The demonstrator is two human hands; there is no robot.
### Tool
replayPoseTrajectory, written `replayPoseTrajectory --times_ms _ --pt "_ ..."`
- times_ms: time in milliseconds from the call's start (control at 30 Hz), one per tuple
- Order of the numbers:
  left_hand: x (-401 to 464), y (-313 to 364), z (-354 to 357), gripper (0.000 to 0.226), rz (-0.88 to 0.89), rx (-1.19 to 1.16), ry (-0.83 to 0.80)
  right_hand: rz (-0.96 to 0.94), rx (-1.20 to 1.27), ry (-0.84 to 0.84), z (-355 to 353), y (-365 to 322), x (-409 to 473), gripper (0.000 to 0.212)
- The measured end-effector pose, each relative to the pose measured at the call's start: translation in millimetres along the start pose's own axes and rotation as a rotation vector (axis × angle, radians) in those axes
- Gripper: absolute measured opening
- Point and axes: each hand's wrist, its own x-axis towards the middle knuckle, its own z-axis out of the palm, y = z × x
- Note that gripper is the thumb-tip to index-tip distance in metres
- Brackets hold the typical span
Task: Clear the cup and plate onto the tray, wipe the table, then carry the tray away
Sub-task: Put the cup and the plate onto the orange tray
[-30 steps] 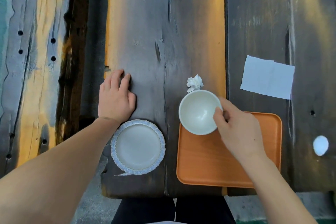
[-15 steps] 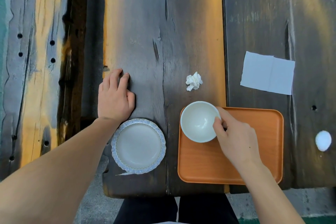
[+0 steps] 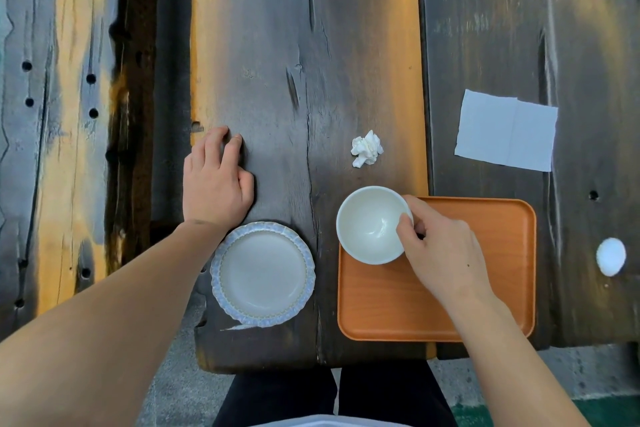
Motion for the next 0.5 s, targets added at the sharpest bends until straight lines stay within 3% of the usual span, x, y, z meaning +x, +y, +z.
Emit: replayPoseTrajectory --times_ms 167,267,367,500 --pt "0 2 -2 0.048 0.003 -0.007 0.010 0.100 -0.067 0.115 -11 -21 -7 0.041" --pt "0 2 -3 0.048 0.012 -0.002 0.016 0.004 0.047 0.194 -5 -57 -33 0.034" --pt "0 2 -3 0.047 0.014 -0.002 0.022 -0.182 0.093 0.099 24 -91 -66 0.025" --pt "-1 1 -2 0.045 0.017 0.001 0.033 -0.117 0.061 -0.070 64 -94 -77 0.027"
